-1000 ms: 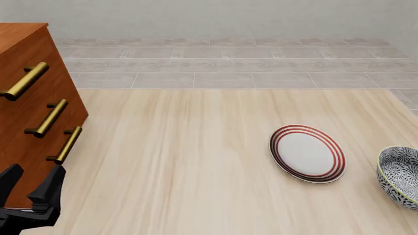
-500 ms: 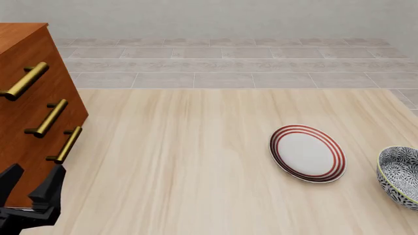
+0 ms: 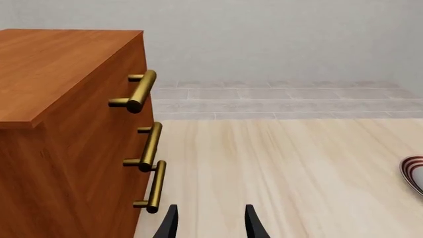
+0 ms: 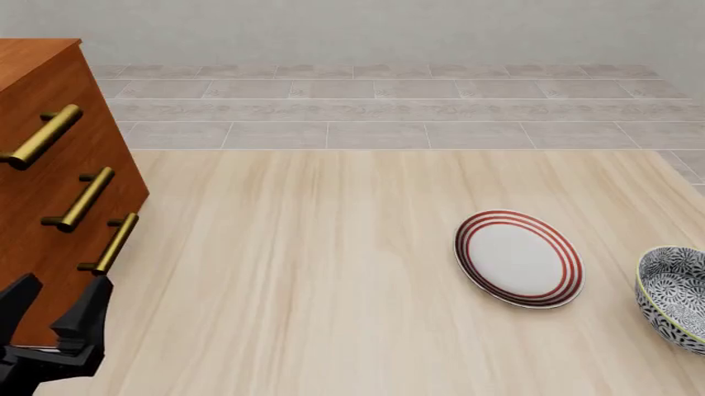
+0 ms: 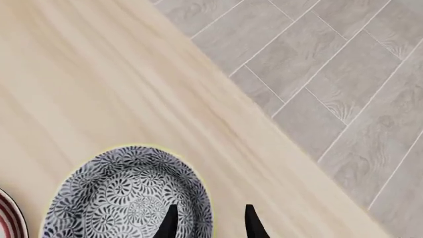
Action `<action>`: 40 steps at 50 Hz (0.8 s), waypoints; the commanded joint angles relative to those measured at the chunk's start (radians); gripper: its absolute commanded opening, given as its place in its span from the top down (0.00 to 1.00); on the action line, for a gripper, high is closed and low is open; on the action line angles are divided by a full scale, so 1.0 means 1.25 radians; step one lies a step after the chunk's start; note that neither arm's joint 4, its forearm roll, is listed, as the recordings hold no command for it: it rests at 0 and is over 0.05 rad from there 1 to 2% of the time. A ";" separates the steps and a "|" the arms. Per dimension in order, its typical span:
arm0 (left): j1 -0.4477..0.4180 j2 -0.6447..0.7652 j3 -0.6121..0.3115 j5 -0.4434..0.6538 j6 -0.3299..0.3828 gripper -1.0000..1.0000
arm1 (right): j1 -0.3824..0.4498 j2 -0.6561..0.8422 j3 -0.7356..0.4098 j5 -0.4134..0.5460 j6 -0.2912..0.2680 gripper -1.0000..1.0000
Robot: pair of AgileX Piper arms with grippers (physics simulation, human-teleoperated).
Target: Put the bowl on top of the cabinet.
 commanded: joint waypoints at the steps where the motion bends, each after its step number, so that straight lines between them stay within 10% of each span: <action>1: 0.000 0.002 0.000 -0.001 0.001 0.00 | -0.003 0.042 0.008 -0.034 -0.004 0.00; 40: -0.004 -0.003 0.000 0.006 0.009 0.00 | 0.008 0.128 0.060 -0.136 -0.012 0.00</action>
